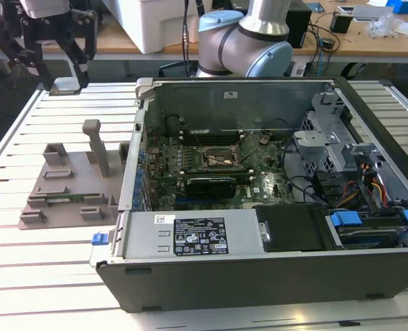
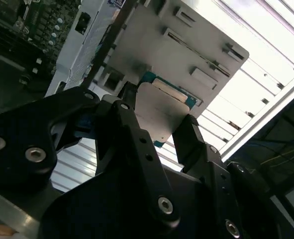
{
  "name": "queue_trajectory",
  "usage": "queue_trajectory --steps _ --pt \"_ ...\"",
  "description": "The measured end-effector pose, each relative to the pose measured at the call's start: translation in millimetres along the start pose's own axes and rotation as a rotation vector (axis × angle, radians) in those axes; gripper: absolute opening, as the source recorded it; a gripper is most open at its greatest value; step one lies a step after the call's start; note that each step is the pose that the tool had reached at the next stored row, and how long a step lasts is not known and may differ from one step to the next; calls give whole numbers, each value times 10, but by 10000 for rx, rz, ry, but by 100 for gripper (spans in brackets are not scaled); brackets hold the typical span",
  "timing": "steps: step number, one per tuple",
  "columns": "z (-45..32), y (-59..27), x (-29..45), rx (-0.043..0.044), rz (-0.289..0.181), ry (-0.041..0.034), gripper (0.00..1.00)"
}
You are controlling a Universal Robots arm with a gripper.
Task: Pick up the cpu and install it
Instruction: 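Pick up the cpu and move it towards the insertion slot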
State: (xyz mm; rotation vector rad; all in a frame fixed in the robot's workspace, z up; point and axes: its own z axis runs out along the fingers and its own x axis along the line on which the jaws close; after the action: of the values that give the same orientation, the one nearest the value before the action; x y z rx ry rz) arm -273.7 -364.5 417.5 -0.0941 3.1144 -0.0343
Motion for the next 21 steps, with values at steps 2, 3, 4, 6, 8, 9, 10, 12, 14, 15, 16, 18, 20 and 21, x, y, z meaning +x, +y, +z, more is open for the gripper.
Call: queue_trajectory --steps 2,3,4,6,8,9,10,12,14,15,16,18,20,21 --pt "6 -12 -201 0 -1 -1 54" --pt "9 -19 -320 0 -1 0 54" --pt "11 -25 -417 -1 0 -1 54" --pt "14 -33 -543 0 0 1 54" --pt "18 -38 -631 0 -1 2 54" --pt "21 -42 -704 -1 0 5 54" --pt "23 -46 -761 -1 -1 8 54" --pt "32 -53 -886 -1 0 14 54" --pt "60 -62 -1053 6 -1 32 54" --pt "87 -67 -1132 17 -3 43 54" --pt "113 -68 -1181 27 -2 50 54" --pt "161 -70 -1265 42 -3 62 54" --pt "210 -71 -1335 52 -3 68 54" --pt "238 -71 -1385 60 -3 75 54"
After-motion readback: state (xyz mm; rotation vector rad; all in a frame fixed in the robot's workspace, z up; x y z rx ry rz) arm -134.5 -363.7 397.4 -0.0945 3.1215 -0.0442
